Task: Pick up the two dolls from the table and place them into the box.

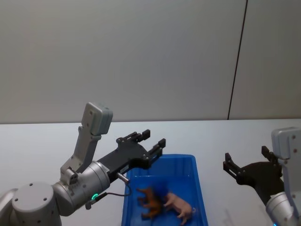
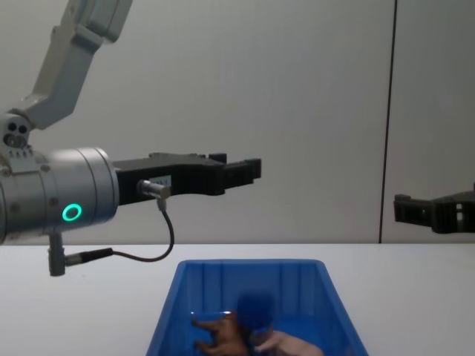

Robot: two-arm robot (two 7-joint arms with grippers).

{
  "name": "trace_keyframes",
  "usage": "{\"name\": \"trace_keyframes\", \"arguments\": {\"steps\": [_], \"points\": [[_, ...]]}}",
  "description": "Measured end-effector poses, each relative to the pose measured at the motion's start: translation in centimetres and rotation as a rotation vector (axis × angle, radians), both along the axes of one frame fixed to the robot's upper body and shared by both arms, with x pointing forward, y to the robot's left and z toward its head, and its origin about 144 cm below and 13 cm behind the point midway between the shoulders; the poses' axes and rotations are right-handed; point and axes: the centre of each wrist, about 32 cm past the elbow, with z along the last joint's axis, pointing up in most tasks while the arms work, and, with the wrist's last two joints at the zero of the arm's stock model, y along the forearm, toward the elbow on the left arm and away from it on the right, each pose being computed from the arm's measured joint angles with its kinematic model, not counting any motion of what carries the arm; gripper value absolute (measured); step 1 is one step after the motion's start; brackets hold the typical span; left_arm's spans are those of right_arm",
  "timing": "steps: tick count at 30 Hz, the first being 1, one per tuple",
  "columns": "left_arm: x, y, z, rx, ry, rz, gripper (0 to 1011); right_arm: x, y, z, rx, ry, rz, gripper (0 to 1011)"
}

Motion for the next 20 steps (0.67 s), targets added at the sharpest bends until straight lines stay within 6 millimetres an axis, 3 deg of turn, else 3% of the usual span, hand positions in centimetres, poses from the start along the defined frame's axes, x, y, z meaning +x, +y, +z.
{"name": "trace_keyframes", "arguments": {"steps": [15, 20], "points": [[0.40, -0.14, 0.10, -0.015, -0.013, -0.035, 972, 0.00, 0.00, 0.00, 0.000, 0.000, 0.000, 1001], [0.45, -0.17, 0.12, -0.016, -0.015, -0.039, 1001, 0.00, 0.00, 0.00, 0.000, 0.000, 0.000, 1001]]}}
